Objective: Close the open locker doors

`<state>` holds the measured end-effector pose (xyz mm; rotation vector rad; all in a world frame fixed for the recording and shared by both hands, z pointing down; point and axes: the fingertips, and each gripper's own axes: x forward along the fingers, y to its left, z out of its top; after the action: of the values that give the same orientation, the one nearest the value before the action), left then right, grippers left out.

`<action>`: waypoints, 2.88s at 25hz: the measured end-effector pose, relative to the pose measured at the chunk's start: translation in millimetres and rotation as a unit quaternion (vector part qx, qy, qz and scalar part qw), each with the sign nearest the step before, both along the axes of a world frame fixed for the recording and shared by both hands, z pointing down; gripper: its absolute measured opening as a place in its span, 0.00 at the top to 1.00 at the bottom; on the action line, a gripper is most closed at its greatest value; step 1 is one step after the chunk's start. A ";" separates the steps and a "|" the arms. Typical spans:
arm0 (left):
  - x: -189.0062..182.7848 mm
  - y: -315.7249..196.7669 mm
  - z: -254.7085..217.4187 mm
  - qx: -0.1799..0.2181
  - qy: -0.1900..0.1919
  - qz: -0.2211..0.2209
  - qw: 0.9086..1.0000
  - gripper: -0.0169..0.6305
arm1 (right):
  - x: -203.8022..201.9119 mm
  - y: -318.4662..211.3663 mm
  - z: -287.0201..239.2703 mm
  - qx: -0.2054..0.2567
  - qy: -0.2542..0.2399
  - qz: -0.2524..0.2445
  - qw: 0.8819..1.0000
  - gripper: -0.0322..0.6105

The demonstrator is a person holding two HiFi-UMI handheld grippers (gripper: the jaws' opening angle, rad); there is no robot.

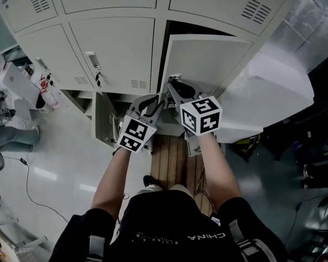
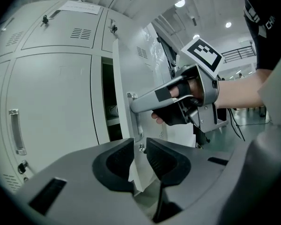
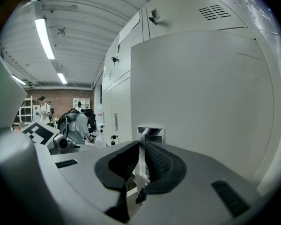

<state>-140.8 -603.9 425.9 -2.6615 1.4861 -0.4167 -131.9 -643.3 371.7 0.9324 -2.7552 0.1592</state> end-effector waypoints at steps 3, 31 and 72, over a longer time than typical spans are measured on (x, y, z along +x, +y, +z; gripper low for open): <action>-0.4 -7.2 7.4 0.000 -0.008 0.005 1.000 0.83 | -4.6 -7.6 0.0 0.001 -0.004 0.017 1.000 0.85; 15.6 -90.5 42.9 0.063 -0.225 -0.042 0.971 0.83 | -23.0 -73.3 2.5 0.026 -0.012 0.032 0.999 0.87; -1.5 -107.7 46.6 -0.114 0.301 -0.120 0.939 0.89 | 27.5 -84.1 10.3 0.034 -0.021 0.059 0.997 0.87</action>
<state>-142.3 -711.7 472.5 -2.9573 2.0424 0.2768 -104.3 -727.4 382.0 1.1238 -2.7597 0.1081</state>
